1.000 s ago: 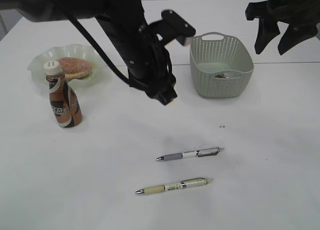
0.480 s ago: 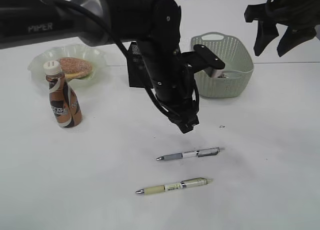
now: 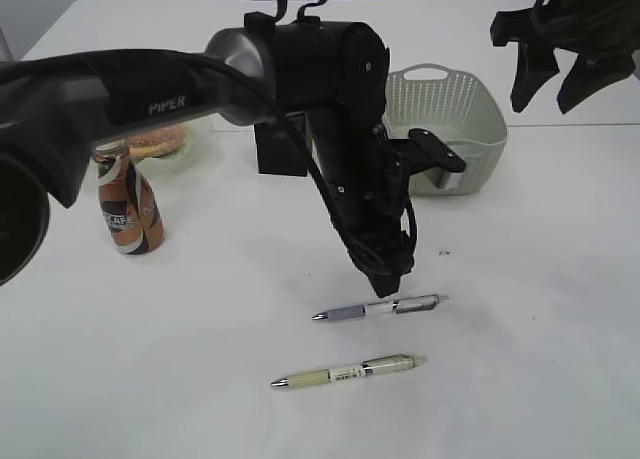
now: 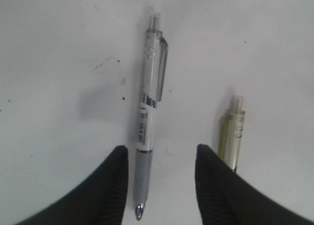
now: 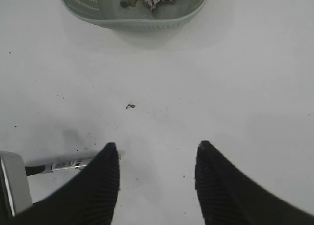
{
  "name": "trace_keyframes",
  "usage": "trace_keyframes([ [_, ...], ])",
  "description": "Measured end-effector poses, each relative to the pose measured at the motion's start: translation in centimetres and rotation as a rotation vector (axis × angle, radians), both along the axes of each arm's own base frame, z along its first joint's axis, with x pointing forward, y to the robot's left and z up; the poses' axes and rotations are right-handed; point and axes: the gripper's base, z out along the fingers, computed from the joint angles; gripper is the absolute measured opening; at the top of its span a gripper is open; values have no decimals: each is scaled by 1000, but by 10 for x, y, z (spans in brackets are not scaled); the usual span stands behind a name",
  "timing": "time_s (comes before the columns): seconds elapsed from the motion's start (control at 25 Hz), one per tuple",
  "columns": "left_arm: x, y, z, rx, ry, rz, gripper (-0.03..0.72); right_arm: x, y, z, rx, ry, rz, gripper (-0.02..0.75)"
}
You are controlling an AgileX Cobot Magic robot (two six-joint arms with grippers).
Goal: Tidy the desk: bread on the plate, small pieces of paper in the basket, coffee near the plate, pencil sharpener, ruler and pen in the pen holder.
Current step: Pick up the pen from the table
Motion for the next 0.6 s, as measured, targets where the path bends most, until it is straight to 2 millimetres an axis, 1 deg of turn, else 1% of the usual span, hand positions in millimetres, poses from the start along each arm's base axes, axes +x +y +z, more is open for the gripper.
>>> trace_keyframes([
  [0.16,0,0,-5,7,7,-7,330,5,-8,-9,-8,22,-31,372],
  [0.28,0,0,-6,7,5,-17,329,10,-23,-16,-12,40,-67,372],
  [0.4,1,-1,-11,13,10,-24,328,14,-36,-23,-16,56,-102,372],
  [0.48,1,-1,-15,19,16,-26,321,16,-42,-27,-18,65,-116,372],
  [0.6,1,-1,-22,28,25,-28,309,17,-45,-30,-33,72,-121,372],
])
